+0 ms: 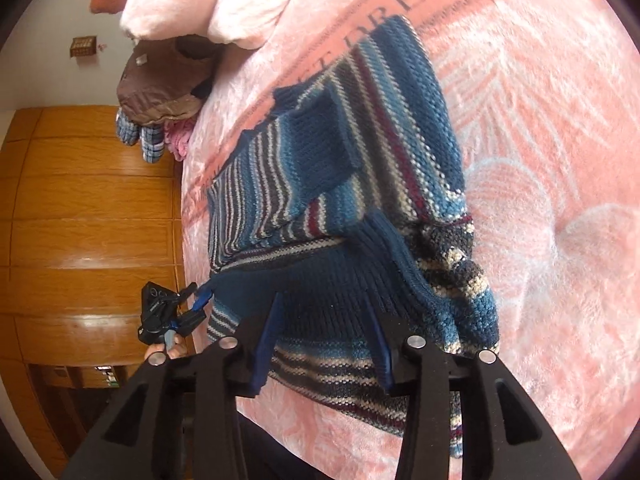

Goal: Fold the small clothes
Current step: 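Lay the held ribbed hem flat over the sweater body with both tools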

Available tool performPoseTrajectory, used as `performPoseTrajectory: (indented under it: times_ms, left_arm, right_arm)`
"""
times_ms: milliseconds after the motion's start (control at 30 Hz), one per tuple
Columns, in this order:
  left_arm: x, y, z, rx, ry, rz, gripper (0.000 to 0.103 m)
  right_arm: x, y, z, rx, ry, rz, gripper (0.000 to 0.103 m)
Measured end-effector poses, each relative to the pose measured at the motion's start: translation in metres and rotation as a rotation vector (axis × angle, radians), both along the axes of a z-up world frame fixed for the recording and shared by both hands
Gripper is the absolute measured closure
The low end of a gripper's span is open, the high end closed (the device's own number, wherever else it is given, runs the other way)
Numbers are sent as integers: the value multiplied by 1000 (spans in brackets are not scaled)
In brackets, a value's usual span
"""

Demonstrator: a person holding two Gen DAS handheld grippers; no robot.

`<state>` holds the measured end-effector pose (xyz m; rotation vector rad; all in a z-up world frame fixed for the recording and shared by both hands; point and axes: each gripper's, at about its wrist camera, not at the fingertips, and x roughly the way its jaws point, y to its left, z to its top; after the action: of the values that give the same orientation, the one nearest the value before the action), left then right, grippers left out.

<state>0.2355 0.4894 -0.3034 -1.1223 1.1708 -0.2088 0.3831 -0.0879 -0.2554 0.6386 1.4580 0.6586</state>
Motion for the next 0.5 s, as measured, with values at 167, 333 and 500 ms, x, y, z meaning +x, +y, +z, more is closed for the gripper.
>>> performPoseTrajectory:
  times_ms: [167,333,500]
  left_arm:
    - [17,-13,21,220,-56,-178,50]
    - [41,-42,13,389,-60,-379,50]
    - [53,-54,1,479,-48,-481,44]
  right_arm:
    - [-1,4,22,-102,-122,97,58]
    - [1,11,-2,-184,-123,146,58]
    - [1,24,-31,-261,-124,196,58]
